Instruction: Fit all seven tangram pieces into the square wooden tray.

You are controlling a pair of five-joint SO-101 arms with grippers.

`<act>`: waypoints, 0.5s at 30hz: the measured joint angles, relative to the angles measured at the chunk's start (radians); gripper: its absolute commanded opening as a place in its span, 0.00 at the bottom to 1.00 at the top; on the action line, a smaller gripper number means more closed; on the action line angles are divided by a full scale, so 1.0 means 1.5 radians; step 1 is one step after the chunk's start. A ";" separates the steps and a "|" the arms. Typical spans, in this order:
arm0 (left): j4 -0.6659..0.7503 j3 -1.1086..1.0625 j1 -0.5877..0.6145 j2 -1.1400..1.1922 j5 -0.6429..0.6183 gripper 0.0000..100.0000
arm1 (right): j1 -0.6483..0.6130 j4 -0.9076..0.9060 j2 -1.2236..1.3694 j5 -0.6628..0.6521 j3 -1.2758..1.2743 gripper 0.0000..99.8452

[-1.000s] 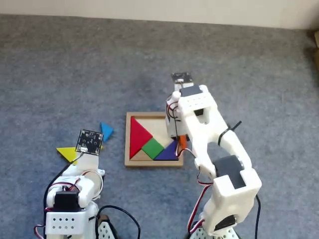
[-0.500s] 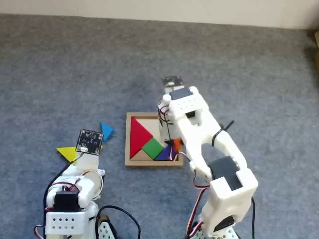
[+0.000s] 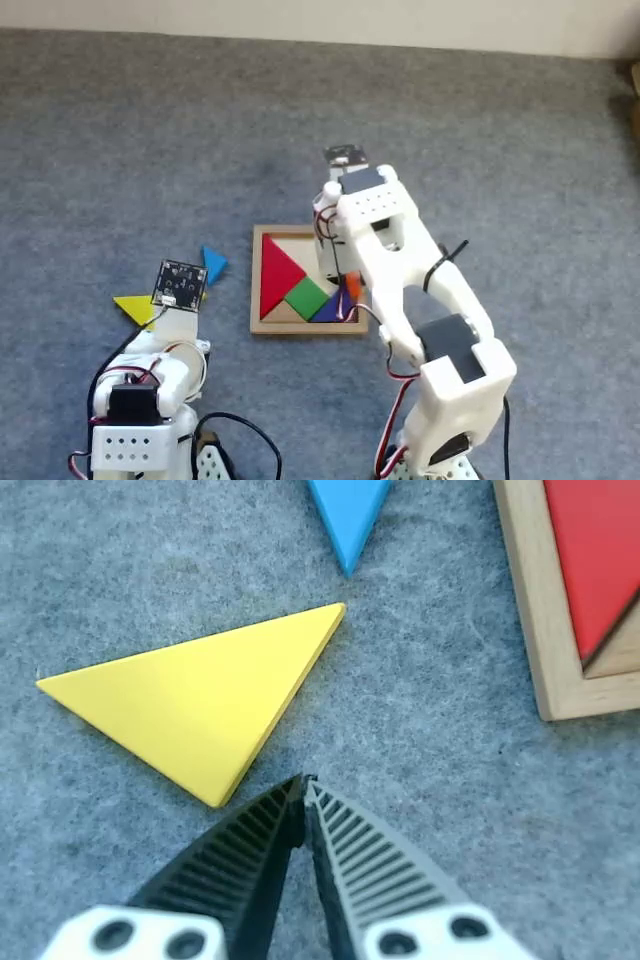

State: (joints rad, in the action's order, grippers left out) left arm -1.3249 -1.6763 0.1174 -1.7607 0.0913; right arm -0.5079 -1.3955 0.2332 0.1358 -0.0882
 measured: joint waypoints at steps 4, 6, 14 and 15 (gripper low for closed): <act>0.000 0.000 0.000 0.000 0.000 0.01 | -0.028 0.000 0.000 0.000 0.000 0.11; 0.000 0.000 0.000 0.000 0.000 0.01 | -0.038 0.000 0.000 0.000 0.000 0.11; 0.000 0.000 0.000 0.000 0.000 0.01 | -0.054 0.000 0.000 0.000 0.000 0.11; 0.000 0.000 0.000 0.000 0.000 0.01 | -0.054 0.000 0.000 0.000 0.000 0.11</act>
State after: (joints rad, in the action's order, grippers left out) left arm -1.3249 -1.6763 0.1174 -1.7607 0.0913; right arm -0.5892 -1.3955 0.2332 0.1358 -0.0882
